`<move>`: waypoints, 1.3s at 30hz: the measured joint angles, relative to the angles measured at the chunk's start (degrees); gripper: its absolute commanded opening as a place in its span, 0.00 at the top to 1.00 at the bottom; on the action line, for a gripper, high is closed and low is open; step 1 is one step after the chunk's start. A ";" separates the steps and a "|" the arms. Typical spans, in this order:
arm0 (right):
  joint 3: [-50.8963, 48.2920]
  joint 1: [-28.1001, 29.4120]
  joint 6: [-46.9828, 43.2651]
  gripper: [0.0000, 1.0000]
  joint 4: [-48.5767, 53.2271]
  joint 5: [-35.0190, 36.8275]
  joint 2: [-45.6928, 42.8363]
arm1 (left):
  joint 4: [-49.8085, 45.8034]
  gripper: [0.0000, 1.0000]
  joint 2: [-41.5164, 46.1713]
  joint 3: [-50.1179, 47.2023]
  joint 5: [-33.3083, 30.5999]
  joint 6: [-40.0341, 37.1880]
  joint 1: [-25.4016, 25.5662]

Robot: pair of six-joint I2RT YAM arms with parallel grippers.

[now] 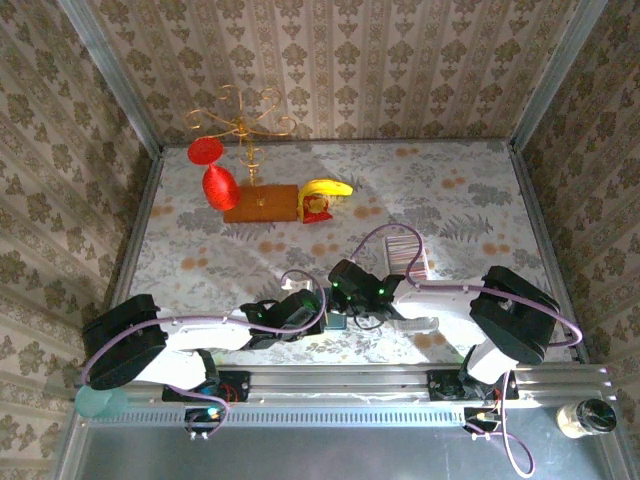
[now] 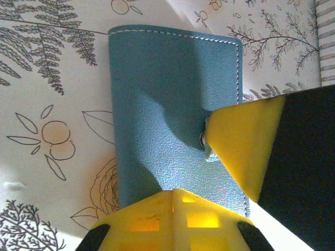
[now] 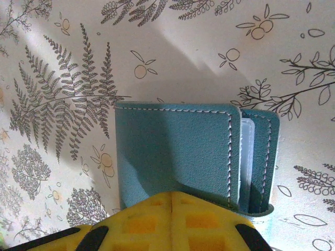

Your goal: Put the credit cards into the card holder

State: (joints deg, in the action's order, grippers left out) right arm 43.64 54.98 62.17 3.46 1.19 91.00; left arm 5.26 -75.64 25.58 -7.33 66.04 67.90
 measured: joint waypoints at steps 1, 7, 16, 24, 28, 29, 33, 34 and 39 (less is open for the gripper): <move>0.13 0.11 0.00 1.00 0.02 0.28 0.13 | 0.00 1.00 0.00 0.00 0.00 0.00 0.00; 0.68 0.85 -0.02 1.00 1.09 1.99 0.72 | -0.42 1.00 0.50 0.00 -0.02 0.04 0.00; 1.27 2.21 0.00 1.00 1.44 4.85 2.12 | -7.23 0.97 9.14 -0.70 -1.07 0.02 0.28; 2.73 3.45 0.00 0.97 3.37 7.54 1.73 | -18.58 0.78 25.03 -1.60 -5.27 -0.81 -0.94; 3.15 3.72 -0.26 0.79 5.14 8.92 1.09 | -24.81 0.59 32.39 -1.60 -6.75 -2.75 -3.28; 3.15 3.72 -0.24 0.74 5.42 9.22 0.81 | -25.97 0.55 33.68 -1.57 -6.99 -3.43 -3.85; 3.26 3.76 -1.36 0.61 7.21 10.67 -0.72 | -31.54 0.41 36.48 -0.55 -7.63 -6.32 -6.60; 3.43 3.74 -1.84 0.60 7.74 10.91 -1.01 | -32.92 0.36 36.74 0.11 -7.72 -7.06 -7.26; 5.97 3.63 -3.63 0.47 8.61 11.34 -3.15 | -36.22 0.05 36.89 4.42 -8.02 -10.88 -9.94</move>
State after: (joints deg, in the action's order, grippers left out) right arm 49.60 58.61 58.54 12.08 12.53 87.85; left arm -30.96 -38.74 30.00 -15.35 55.16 57.95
